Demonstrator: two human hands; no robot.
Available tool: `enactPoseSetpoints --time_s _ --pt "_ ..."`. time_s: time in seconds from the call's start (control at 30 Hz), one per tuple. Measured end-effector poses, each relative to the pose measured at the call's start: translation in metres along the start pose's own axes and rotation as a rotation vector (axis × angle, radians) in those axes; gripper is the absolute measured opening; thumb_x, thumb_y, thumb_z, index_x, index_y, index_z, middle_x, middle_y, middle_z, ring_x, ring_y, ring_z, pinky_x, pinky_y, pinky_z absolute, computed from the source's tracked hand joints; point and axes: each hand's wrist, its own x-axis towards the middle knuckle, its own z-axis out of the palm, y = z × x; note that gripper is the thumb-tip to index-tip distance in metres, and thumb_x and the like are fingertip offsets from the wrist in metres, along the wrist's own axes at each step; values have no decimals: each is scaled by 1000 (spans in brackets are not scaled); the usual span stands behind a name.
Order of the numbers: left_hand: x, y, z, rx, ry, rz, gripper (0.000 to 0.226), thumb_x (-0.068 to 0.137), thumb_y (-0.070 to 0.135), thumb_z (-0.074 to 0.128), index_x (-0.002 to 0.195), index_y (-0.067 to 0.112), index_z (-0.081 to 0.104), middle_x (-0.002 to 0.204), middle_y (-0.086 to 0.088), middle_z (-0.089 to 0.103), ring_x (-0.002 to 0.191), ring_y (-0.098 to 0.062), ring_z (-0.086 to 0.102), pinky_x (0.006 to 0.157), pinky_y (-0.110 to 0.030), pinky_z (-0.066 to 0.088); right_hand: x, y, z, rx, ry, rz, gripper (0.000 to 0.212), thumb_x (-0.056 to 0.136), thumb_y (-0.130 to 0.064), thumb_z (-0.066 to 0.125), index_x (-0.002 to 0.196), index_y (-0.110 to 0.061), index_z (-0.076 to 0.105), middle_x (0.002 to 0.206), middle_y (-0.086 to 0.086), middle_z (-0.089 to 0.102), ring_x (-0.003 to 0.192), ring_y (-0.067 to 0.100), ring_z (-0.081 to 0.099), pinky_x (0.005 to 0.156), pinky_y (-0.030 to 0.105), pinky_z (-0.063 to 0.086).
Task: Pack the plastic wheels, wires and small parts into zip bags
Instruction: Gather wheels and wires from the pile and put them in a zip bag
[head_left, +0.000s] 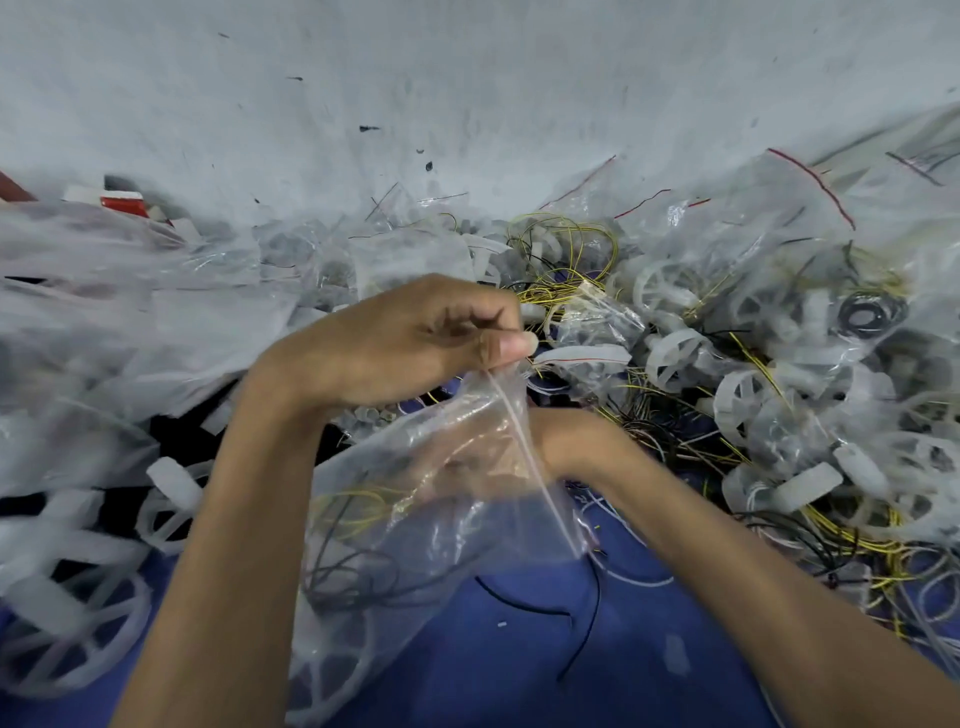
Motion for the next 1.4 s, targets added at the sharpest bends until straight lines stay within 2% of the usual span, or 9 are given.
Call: enactPoseSetpoints --time_s 0.13,0.37,0.67,0.8,0.9,1.0,1.17,1.33,1.4 --pt "-3 -1 -3 93 -35 -74 29 85 40 48 63 22 48 56 15 45 53 2 40 54 -8 33 6 4 20 -126 68 75 27 101 -15 31 108 0 53 136 12 48 126 25 44 90 23 31" --pt "-11 -9 -15 213 4 -177 38 83 48 45 79 13 58 71 21 57 64 10 49 61 -5 35 15 3 22 49 61 232 36 101 -11 30 133 2 41 139 16 45 129 29 40 101 31 31" --pt "-8 -5 -10 316 98 -125 29 89 41 49 78 15 57 67 16 55 57 9 47 55 -5 34 10 6 19 79 37 120 36 99 -12 39 133 -2 43 138 15 46 126 27 44 98 27 33" --pt "-10 -8 -15 320 171 -158 39 79 57 39 78 22 57 74 8 59 67 6 51 60 -9 34 -1 2 -17 217 -36 -149 35 89 -14 62 121 -2 56 120 9 60 86 0 60 73 3 42" --pt "-11 -16 -18 360 286 -158 40 87 51 40 79 15 55 69 5 54 61 5 45 55 -7 30 0 20 -34 478 193 -284 12 85 -7 64 94 -10 71 84 -3 72 67 2 62 59 12 48" --pt "-6 -21 -16 421 421 -123 29 96 33 43 80 10 50 68 2 50 61 2 41 58 -9 30 11 58 -35 533 364 -80 13 89 -7 59 87 -15 69 71 -6 70 62 7 63 57 20 48" --pt "6 -17 -6 386 615 -23 27 99 26 44 74 18 42 63 7 40 60 1 38 60 -11 31 43 96 -4 -122 301 251 34 86 -28 63 118 -19 60 123 6 57 112 23 53 92 32 45" --pt "1 -29 -11 368 620 -131 32 99 30 42 75 9 44 67 2 45 57 2 38 57 -8 31 49 99 1 -75 487 301 8 80 -23 68 83 -28 63 110 1 59 104 23 56 86 35 48" --pt "-5 -35 -16 319 553 -208 38 97 40 42 76 9 49 72 -4 53 59 1 41 55 -6 30 48 99 -2 -19 536 267 14 80 -18 67 88 -28 62 108 0 64 101 22 57 84 34 49"
